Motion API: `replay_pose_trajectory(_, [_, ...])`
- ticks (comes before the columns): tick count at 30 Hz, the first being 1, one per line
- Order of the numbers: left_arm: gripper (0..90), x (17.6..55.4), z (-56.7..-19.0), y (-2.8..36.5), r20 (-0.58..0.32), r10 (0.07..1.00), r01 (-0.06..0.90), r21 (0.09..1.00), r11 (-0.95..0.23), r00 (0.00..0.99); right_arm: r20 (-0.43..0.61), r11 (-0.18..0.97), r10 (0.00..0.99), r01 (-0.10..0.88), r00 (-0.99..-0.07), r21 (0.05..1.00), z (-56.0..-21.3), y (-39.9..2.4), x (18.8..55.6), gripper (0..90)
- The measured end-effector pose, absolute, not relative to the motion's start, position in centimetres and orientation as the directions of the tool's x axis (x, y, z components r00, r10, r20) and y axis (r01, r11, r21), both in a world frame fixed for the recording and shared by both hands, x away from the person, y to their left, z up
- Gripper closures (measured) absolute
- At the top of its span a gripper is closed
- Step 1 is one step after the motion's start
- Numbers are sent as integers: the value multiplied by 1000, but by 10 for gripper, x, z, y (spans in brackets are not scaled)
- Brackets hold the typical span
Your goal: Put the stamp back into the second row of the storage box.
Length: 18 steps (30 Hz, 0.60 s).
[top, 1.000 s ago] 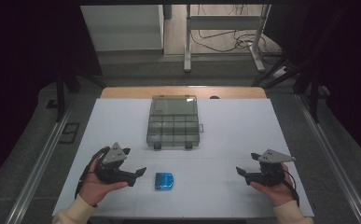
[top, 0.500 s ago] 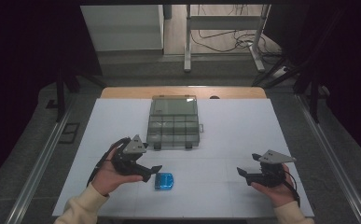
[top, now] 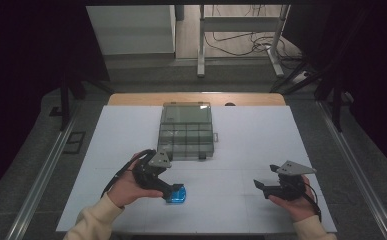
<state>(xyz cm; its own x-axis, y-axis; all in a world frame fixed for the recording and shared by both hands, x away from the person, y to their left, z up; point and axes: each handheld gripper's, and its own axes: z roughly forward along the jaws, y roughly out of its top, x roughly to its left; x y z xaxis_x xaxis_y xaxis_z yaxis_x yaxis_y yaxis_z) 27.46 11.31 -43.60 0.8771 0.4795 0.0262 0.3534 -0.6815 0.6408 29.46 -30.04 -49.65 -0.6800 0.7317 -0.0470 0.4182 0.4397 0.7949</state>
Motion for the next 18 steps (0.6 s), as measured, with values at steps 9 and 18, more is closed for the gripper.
replay_pose_trajectory(9, [117, 279, -456, 104, -4, 439, 360, 578, -732, 899, -52, 450, 731, 422, -681, 787, -497, -300, 295, 172])
replay_pose_trajectory(18, [100, 279, -478, 91, -12, 339, 300, 495, -815, 941, -55, 453, 732, 425, -679, 783, -498, -300, 295, 172])
